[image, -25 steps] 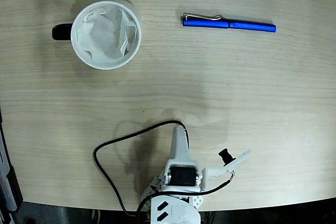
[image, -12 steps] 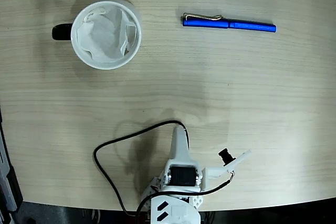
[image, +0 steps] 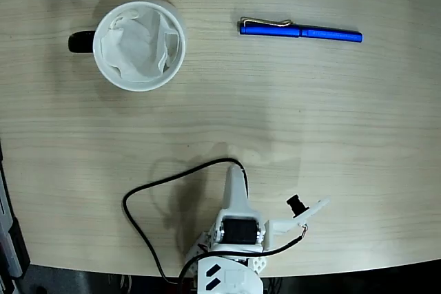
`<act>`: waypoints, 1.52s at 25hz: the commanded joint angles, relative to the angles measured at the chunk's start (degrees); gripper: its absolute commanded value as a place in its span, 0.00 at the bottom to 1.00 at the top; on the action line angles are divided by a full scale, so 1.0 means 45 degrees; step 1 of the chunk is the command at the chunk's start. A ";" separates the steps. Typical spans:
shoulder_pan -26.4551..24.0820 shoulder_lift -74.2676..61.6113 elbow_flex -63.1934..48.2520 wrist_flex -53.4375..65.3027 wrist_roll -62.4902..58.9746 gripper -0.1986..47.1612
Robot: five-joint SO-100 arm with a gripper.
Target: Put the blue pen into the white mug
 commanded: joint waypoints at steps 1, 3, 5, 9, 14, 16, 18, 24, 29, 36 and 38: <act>-0.0156 0.0859 0.0059 0.0488 0.0234 0.01; -0.0176 0.0859 0.0059 0.0488 0.0195 0.01; -0.0176 0.0859 0.0059 0.0488 0.0195 0.01; -0.0215 0.0859 0.0059 0.0488 0.0176 0.01; 0.0020 0.0840 -0.0059 0.0469 0.0176 0.01; 0.0156 0.0645 -0.0586 0.0410 0.0156 0.01; 0.0137 0.0234 -0.1289 0.0371 0.0156 0.01; 0.0254 -0.3438 -0.4102 -0.0352 0.0020 0.01; 0.0508 -0.6992 -0.7129 -0.0293 -0.0645 0.01; 0.1426 -1.1562 -1.0645 -0.0273 -0.2187 0.01; 0.1680 -1.3418 -1.2207 0.0371 -0.2285 0.01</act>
